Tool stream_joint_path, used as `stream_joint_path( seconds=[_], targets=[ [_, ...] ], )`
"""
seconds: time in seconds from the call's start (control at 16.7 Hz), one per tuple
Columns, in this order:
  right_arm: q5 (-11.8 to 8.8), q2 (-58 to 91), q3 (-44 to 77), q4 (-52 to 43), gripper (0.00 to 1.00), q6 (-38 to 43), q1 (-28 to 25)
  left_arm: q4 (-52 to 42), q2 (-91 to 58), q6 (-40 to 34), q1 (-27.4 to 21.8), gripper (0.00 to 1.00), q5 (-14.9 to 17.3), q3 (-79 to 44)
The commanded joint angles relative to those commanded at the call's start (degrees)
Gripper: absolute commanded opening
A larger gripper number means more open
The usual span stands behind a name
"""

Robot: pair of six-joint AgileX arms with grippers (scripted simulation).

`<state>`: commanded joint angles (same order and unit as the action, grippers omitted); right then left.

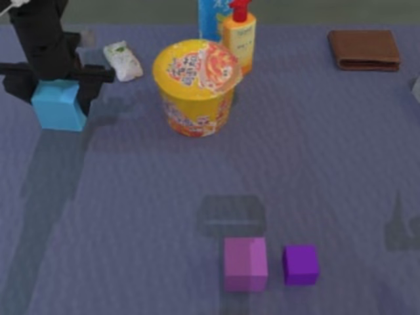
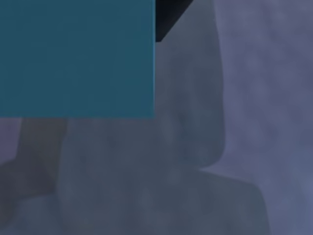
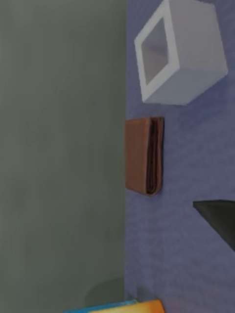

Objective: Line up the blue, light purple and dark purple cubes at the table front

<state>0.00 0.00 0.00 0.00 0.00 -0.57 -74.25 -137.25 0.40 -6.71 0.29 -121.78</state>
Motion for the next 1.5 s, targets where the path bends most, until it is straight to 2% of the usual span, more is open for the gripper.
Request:
stream_joint_path(
  seconds=[0.36, 0.54, 0.72, 1.2, 1.38, 1.5],
  targets=[
    [0.0, 0.0, 0.0, 0.0, 1.00, 0.0, 0.0, -1.5, 0.3, -0.1, -0.2, 0.00, 0.0, -1.2],
    [0.0, 0.0, 0.0, 0.0, 1.00, 0.0, 0.0, -0.2, 3.7, -3.5, -3.1, 0.00, -0.1, 2.5],
    [0.0, 0.0, 0.0, 0.0, 1.00, 0.0, 0.0, 2.3, 10.6, -10.8, -9.2, 0.00, -0.3, 11.4],
    [0.0, 0.0, 0.0, 0.0, 1.00, 0.0, 0.0, 9.9, 33.0, -35.8, -29.4, 0.00, -0.5, 44.6],
    [0.0, 0.0, 0.0, 0.0, 1.00, 0.0, 0.0, 11.8, 38.2, -41.3, -33.9, 0.00, -0.6, 50.2],
    [0.0, 0.0, 0.0, 0.0, 1.00, 0.0, 0.0, 12.0, 39.0, -42.0, -34.6, 0.00, -0.6, 51.0]
  ],
)
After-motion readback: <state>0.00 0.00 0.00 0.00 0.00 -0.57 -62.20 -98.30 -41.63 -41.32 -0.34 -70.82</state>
